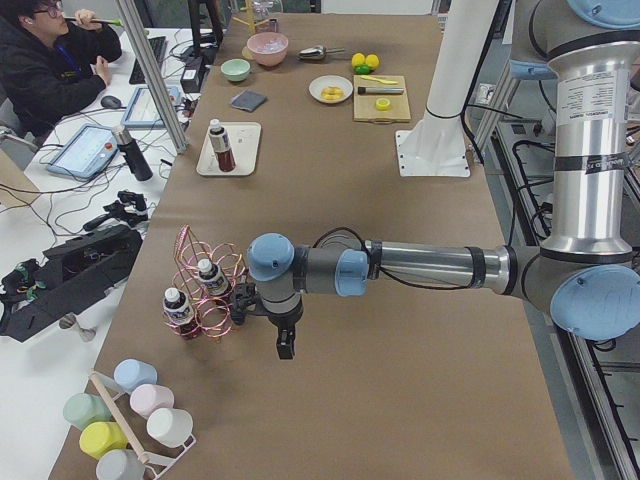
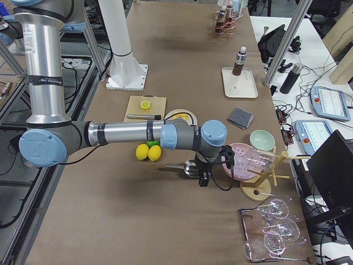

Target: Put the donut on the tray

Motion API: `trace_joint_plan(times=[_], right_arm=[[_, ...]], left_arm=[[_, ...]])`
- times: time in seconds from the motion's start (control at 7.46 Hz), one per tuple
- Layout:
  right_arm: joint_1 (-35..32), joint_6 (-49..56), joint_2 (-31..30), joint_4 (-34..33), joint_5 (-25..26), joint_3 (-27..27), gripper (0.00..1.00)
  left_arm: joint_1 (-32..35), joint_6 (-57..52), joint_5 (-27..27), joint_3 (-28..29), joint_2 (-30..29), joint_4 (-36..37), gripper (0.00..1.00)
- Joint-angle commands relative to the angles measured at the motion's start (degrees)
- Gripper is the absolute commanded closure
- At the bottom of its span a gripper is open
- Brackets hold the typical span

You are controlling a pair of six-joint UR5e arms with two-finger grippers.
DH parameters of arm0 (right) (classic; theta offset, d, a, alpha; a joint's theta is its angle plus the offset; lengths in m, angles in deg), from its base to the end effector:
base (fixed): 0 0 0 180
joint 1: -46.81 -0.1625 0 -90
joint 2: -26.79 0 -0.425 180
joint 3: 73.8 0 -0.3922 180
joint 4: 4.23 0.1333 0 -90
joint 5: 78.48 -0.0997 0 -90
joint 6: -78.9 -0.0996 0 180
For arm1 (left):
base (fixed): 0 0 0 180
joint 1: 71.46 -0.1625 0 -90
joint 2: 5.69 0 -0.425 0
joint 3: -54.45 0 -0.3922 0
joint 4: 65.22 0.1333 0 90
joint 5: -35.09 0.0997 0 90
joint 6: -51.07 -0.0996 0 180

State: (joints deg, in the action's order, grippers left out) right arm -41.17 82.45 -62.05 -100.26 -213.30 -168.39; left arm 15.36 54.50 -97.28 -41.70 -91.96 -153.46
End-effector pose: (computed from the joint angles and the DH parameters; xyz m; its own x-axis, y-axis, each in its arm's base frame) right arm 0.0455 -0.5001 0.6193 0.7055 -0.0834 0.7038 0.0791 0.9961 0.0388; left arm -0.0403 -0.4677 0.6425 0.7392 -0.0111 -0.6734 -0.0113 0.9995 -0.0288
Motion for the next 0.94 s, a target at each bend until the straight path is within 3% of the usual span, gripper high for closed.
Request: trace_joint_plan(times=[0.0,0.13,0.4,0.67,0.8], right_arm=[[4.11,-10.7,0.24,0.13,-5.42,-6.63,0.0],[8.92,-16.67,0.59,1.87,-4.92,-8.75,0.0],[15.96,-31.94,0.42,13.44,-3.09,-7.98,0.0],[26.67,-48.83,0.24,24.69,3.13,-7.55,0.0],[29.16,-51.51,0.07,28.57,3.6,-5.89,0.0]], left_arm=[[0.02,0.0,0.0,0.0,0.06,0.0,0.02],[0.02,0.0,0.0,0.0,0.06,0.0,0.02],[0.02,0.0,0.0,0.09,0.06,0.0,0.02],[0.02,0.09,0.0,0.09,0.06,0.0,0.02],[0.02,0.09,0.0,0.09,0.14,0.0,0.02]])
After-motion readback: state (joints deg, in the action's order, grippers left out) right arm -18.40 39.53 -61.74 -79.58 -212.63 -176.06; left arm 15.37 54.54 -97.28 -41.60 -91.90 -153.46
